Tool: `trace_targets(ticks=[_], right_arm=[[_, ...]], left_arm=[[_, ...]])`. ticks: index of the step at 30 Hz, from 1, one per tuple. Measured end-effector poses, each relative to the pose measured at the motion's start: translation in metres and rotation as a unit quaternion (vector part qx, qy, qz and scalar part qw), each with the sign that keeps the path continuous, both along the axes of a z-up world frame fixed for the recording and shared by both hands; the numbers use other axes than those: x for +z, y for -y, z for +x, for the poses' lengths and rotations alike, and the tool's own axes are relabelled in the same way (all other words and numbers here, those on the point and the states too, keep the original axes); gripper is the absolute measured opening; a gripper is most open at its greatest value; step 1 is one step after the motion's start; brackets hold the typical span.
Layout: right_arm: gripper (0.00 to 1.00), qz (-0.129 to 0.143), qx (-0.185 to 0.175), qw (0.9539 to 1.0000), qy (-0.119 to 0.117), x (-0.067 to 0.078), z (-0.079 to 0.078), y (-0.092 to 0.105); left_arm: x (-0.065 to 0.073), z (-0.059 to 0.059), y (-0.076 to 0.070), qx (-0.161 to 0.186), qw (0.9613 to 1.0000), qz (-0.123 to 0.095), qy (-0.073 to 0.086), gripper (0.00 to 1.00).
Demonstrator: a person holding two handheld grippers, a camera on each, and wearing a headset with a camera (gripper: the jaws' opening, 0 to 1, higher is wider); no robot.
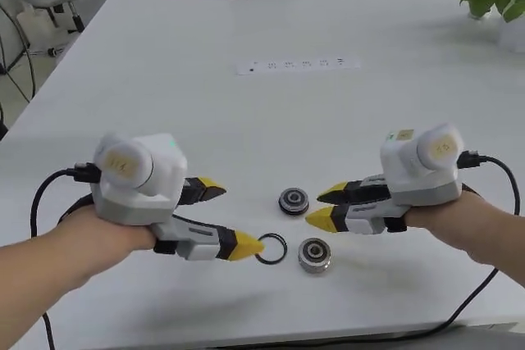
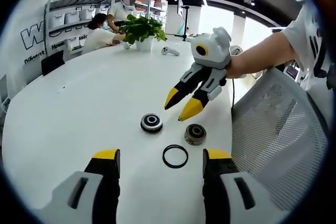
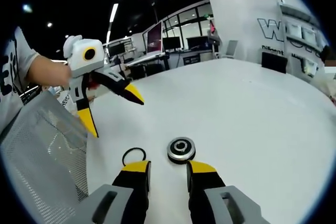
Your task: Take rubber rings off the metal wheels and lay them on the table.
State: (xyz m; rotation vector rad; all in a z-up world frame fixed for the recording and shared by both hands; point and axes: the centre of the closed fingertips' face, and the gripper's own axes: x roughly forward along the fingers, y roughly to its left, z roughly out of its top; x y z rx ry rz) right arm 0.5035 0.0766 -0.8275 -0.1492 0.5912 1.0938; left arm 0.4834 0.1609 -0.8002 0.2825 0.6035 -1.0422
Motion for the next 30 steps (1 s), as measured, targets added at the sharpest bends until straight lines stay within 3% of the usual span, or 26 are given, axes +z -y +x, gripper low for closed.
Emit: trace_targets(ticks=[13,30], right_arm=[[0.29,-0.004,-0.011,0.9999,0.012,-0.003,0.008,0.007],[0.32,-0.001,-0.02,0.9997,0.013,-0.006,0.012,0.011]], left_arm=[[-0.005,0.019,0.011,-0.003,1.0,0.001,0.004,0.55],[-0.015,0.029,0.032,-0.015,0.9998,-0.002,-0.008,0.48]])
